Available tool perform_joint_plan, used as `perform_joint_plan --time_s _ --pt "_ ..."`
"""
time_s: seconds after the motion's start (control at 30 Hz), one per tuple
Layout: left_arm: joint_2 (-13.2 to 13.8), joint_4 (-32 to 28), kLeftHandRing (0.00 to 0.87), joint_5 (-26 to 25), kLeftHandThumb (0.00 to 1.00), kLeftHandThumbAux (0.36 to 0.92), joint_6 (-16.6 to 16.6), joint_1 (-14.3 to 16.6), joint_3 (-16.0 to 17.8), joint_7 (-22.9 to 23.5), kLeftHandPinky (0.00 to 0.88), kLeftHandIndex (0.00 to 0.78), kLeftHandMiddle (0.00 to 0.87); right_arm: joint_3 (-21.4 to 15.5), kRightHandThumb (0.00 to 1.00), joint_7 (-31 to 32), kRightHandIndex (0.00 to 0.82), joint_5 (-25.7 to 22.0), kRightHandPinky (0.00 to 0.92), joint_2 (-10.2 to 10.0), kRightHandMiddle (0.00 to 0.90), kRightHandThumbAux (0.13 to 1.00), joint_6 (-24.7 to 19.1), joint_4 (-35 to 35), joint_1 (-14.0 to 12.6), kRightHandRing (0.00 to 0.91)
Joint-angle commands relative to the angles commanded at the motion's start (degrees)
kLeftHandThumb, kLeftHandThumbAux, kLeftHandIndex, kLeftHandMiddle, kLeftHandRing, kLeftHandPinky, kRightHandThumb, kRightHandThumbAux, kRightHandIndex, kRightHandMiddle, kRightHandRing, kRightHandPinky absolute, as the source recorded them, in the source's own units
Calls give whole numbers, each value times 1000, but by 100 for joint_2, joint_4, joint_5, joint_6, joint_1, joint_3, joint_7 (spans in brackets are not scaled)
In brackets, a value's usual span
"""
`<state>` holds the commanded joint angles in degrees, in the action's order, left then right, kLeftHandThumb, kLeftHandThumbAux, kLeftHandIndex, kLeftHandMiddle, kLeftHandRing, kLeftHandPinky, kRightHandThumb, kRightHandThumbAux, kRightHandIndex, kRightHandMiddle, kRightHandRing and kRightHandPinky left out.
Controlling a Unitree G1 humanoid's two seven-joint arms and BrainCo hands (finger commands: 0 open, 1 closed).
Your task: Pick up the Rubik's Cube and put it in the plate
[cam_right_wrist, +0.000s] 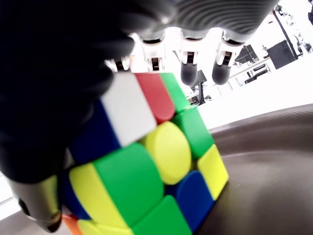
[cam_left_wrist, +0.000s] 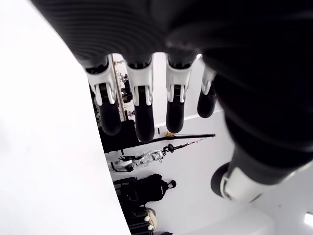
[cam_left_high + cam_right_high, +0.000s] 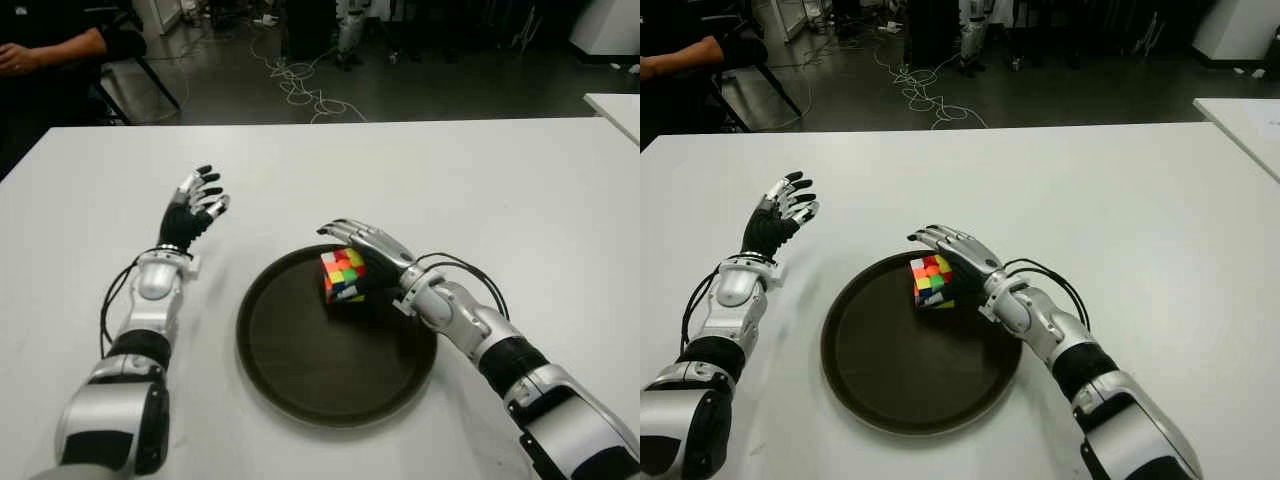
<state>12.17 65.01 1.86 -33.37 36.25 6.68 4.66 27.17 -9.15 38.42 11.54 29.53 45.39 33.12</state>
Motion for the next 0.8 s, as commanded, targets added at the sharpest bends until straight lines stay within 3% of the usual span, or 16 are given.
perform_joint_plan --time_s 0.37,0.57,0.8 --pt "0 43 179 -3 238 697 -11 27 -3 -22 194 119 176 -222 0 -233 0 -124 0 222 0 676 92 139 275 0" --pt "21 105 181 -14 229 696 30 70 13 -27 202 117 177 -455 0 -392 0 -239 0 502 0 682 199 319 425 0" --pt "37 154 183 5 225 693 30 103 2 -34 220 118 172 -606 0 -461 0 -381 0 526 0 664 167 447 536 0"
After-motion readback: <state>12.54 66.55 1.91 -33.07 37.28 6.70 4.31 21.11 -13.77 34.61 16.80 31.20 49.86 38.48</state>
